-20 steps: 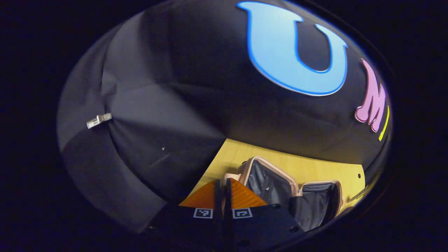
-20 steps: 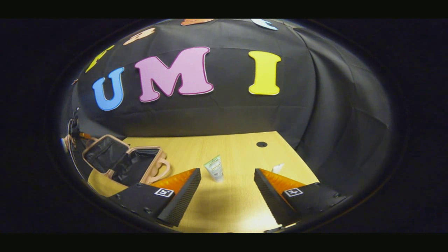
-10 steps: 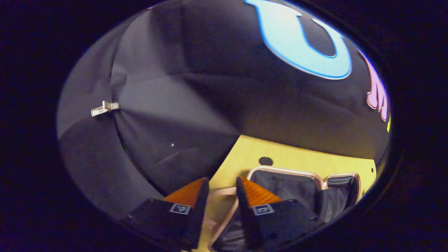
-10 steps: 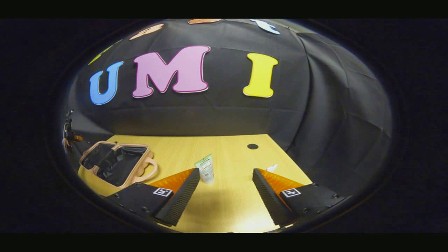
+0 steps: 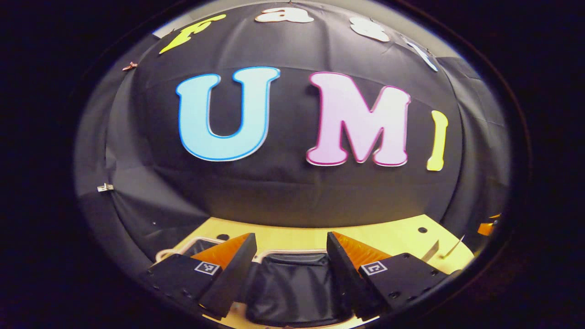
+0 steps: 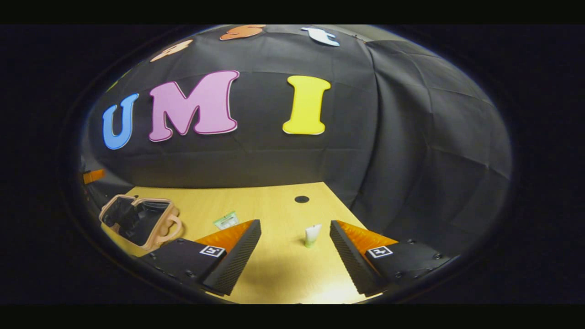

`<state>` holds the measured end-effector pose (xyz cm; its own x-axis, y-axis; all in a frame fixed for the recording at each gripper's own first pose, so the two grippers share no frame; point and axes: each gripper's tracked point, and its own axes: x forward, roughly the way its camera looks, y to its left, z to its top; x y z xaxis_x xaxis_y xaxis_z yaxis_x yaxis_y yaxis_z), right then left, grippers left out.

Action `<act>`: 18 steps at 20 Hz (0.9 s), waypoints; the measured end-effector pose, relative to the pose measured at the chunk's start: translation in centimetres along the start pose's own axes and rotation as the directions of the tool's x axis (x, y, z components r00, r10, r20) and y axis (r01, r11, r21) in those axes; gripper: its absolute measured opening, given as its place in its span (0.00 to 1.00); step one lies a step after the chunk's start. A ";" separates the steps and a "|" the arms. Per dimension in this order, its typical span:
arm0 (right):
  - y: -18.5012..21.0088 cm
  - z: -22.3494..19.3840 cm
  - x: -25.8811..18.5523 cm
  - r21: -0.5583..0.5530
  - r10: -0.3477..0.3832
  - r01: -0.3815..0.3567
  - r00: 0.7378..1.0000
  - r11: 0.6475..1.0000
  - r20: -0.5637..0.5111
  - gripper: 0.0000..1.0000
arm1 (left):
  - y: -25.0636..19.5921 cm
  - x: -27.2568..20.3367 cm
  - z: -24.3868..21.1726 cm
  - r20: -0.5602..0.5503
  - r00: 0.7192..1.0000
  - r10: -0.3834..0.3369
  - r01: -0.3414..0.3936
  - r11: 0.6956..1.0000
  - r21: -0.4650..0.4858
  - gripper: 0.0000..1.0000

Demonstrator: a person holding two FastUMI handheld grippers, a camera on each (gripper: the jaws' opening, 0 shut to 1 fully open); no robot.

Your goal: First open the suitcase, pack the skin care products into it, and then close the suitcase.

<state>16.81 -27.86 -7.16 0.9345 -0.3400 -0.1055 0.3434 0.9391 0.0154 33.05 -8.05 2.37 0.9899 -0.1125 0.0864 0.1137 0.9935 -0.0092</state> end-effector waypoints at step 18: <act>-3.5 -11.4 14.3 0.079 0.008 0.000 0.994 0.997 -0.112 0.98 | -32.6 10.3 -25.5 -0.382 0.833 -0.400 0.466 0.879 0.095 0.95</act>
<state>27.92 -35.45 -20.02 0.9209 -0.3242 -0.2163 0.3501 0.9320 0.0937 41.66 -42.11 -21.82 0.8112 -0.4987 -0.3054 0.5537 0.8230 0.1268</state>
